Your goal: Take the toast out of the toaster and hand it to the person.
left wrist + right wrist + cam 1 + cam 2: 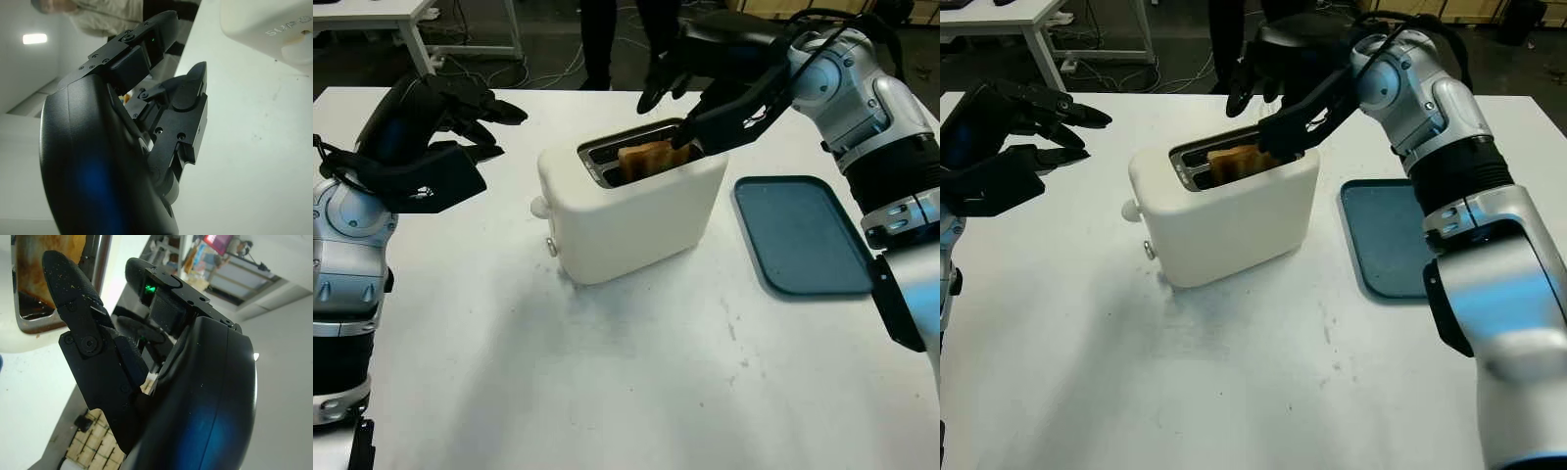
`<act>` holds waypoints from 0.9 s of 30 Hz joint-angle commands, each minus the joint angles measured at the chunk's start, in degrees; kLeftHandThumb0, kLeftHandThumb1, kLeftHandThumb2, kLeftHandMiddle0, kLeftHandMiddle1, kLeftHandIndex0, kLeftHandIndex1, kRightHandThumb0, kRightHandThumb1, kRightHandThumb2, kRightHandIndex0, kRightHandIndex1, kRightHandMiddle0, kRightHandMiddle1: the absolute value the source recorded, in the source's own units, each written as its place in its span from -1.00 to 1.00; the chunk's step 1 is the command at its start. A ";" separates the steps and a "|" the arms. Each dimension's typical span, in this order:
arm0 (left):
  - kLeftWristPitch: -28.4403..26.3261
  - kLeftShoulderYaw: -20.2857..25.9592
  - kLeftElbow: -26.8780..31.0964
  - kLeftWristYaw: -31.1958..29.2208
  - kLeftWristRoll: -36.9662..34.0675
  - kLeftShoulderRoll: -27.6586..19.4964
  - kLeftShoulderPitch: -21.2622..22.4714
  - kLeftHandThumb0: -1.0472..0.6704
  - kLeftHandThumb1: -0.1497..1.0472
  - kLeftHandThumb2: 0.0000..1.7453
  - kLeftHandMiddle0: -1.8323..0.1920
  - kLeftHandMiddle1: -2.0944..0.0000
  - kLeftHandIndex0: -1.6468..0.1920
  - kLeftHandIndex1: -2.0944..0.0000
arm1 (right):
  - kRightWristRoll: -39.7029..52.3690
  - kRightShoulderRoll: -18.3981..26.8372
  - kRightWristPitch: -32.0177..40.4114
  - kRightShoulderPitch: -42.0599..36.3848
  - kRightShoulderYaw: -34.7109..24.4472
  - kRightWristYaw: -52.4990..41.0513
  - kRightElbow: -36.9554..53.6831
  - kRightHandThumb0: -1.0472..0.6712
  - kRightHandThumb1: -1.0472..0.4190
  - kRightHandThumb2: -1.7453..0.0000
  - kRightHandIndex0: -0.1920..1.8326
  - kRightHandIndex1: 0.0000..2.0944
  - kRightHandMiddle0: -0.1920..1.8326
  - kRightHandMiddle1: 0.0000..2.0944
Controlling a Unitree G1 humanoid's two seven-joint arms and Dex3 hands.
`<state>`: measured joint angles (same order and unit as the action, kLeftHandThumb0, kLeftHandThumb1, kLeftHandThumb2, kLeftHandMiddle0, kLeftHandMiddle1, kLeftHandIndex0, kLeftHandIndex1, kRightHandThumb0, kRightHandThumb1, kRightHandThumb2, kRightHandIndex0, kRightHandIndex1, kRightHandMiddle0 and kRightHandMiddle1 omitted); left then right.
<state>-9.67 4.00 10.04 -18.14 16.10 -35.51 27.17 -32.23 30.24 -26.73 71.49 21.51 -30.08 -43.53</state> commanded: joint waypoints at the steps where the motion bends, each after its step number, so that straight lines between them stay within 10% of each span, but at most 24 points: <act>1: 0.59 -0.19 -0.34 0.47 0.21 0.15 0.15 0.20 0.65 -1.00 -0.08 0.38 -0.36 0.99 | 1.45 0.24 -1.37 -0.54 -0.45 -0.55 0.69 -0.86 -0.64 1.00 -0.08 -0.36 0.13 -0.99; 27: 0.42 -0.13 -0.45 0.56 0.21 0.23 -0.11 0.20 0.66 -1.00 -0.08 0.38 -0.37 0.99 | -4.02 -1.66 -4.02 -2.87 6.81 2.85 -3.44 -0.43 -0.73 0.98 -0.14 -0.40 0.13 -0.99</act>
<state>-9.50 3.94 9.97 -17.84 16.22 -35.38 27.17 -35.23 28.62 -29.72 70.36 27.45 -27.19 -46.61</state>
